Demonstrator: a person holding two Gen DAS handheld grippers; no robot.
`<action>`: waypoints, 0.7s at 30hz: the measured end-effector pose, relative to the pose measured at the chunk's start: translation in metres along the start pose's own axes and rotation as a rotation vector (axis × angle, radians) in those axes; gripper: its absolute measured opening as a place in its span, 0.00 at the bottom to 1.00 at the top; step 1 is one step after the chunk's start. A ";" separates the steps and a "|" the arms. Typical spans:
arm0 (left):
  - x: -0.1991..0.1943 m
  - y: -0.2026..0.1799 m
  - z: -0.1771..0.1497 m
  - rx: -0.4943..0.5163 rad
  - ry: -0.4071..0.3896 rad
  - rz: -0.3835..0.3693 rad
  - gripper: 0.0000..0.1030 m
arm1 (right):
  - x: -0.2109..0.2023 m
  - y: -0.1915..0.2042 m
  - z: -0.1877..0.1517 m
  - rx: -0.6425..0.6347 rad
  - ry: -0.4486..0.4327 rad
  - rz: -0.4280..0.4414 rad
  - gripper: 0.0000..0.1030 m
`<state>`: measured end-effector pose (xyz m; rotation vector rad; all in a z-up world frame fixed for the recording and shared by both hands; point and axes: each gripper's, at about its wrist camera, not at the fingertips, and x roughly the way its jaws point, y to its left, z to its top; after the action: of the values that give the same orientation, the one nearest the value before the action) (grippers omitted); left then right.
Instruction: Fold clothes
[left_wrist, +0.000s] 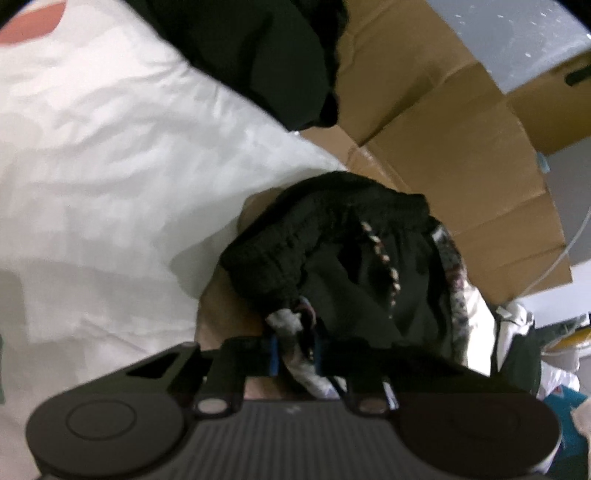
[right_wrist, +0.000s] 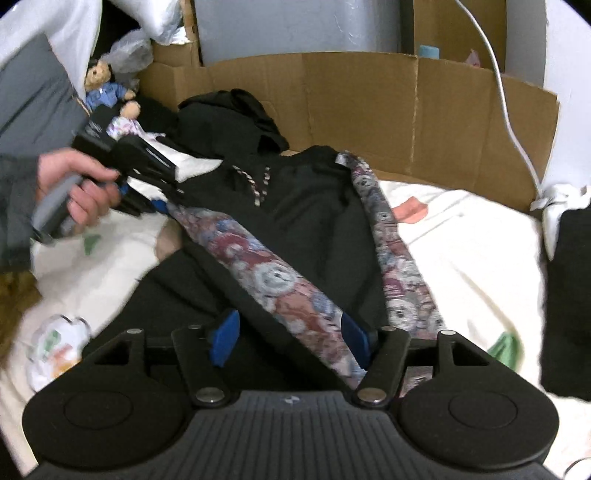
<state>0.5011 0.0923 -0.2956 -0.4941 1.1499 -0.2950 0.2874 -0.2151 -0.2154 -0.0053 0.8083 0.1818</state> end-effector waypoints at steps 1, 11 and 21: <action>-0.004 -0.007 0.001 0.040 -0.006 0.026 0.12 | 0.003 -0.002 -0.001 0.006 0.007 0.000 0.64; -0.027 -0.070 0.025 0.182 -0.005 0.053 0.10 | 0.016 0.002 -0.007 -0.016 0.013 0.023 0.65; -0.017 -0.128 0.050 0.254 0.004 0.085 0.09 | 0.012 -0.005 -0.007 -0.045 0.034 -0.006 0.76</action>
<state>0.5444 0.0016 -0.2003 -0.2208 1.1153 -0.3626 0.2911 -0.2186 -0.2289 -0.0532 0.8379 0.1944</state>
